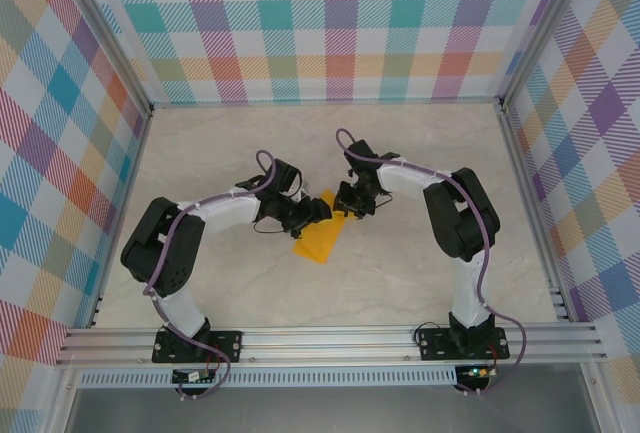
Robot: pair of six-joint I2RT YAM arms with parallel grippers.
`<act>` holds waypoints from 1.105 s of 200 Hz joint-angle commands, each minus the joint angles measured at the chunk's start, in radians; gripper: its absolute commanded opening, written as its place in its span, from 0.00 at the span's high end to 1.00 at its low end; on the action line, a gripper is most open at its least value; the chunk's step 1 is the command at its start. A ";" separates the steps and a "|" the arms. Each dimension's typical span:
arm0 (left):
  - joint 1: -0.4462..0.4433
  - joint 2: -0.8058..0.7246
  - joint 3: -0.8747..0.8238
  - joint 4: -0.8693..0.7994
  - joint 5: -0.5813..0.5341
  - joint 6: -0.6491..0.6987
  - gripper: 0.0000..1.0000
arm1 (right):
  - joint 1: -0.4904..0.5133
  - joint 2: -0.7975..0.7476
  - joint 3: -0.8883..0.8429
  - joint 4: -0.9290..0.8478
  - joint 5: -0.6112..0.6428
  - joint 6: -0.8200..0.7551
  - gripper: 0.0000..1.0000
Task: Fold a paper plane with a square sheet of paper (pick it up from the middle)
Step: Fold the triangle a second time at the center of the table.
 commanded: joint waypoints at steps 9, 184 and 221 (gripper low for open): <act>-0.008 0.031 0.031 0.041 0.013 -0.030 0.39 | -0.017 -0.041 -0.029 0.018 -0.058 -0.013 0.71; -0.008 -0.137 -0.101 0.072 0.060 -0.037 0.45 | -0.024 0.023 0.024 -0.018 -0.082 -0.021 0.72; -0.008 -0.073 -0.060 0.119 0.062 -0.067 0.45 | -0.023 0.042 0.040 -0.025 -0.100 -0.024 0.72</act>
